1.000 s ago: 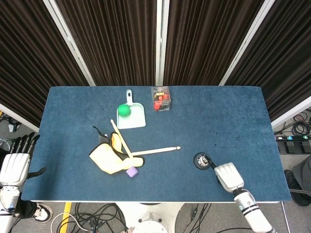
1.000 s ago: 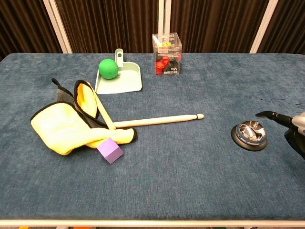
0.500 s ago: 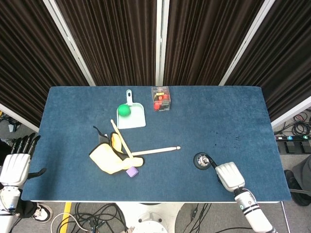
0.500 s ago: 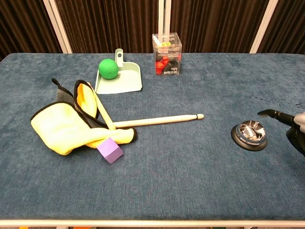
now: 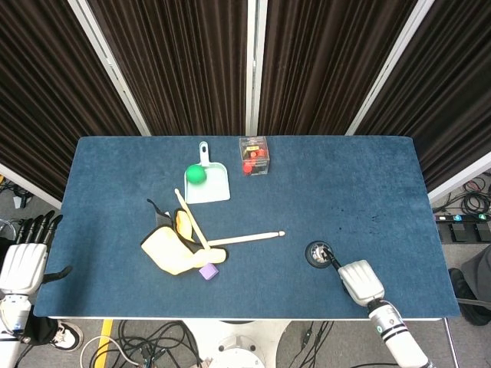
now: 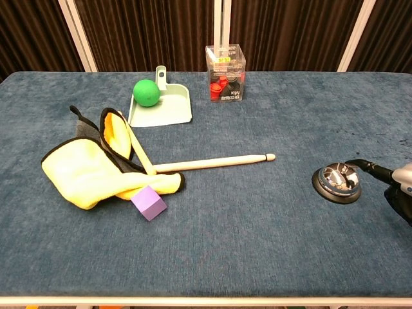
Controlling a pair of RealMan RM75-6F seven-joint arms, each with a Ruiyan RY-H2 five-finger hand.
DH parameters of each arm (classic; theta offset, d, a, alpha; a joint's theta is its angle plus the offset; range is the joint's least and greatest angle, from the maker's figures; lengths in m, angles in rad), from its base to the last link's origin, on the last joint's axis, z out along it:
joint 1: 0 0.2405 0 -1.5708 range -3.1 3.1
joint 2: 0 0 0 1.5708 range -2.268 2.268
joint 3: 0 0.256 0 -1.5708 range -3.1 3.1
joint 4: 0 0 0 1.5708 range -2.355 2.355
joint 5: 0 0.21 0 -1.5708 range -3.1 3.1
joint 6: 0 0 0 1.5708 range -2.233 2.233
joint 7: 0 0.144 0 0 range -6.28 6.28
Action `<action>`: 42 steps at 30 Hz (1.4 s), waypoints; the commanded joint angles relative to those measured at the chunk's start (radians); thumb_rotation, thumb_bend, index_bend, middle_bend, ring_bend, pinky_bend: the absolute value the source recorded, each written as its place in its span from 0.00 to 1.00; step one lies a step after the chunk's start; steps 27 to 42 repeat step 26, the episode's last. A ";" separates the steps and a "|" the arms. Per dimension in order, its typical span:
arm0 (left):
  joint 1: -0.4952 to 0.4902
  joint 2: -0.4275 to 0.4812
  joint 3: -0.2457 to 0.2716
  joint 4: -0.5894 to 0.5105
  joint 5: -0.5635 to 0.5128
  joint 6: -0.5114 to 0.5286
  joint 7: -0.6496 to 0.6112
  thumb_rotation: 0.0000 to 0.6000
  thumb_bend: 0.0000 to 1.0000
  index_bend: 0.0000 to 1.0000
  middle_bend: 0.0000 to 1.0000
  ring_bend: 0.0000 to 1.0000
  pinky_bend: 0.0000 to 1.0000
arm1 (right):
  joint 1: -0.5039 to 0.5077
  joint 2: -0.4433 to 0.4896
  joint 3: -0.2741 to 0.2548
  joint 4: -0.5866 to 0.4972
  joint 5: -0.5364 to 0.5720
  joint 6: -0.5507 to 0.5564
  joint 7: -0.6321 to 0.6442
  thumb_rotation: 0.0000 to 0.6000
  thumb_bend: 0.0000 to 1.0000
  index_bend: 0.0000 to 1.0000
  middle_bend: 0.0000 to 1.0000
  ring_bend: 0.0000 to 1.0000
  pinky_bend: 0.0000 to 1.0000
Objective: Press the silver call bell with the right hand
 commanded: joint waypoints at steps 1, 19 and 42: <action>-0.001 0.001 -0.001 -0.002 0.001 0.000 0.001 1.00 0.00 0.00 0.00 0.00 0.06 | -0.005 0.015 0.013 -0.014 -0.034 0.045 0.028 1.00 1.00 0.00 0.89 0.83 0.79; -0.008 0.004 0.002 -0.025 0.007 -0.008 0.024 1.00 0.00 0.00 0.00 0.00 0.06 | -0.105 0.226 0.120 -0.093 0.130 0.200 0.104 1.00 0.09 0.00 0.00 0.00 0.00; -0.013 0.009 0.000 -0.028 0.005 -0.015 0.031 1.00 0.00 0.00 0.00 0.00 0.06 | -0.117 0.205 0.127 -0.023 0.062 0.246 0.208 1.00 0.04 0.00 0.00 0.00 0.00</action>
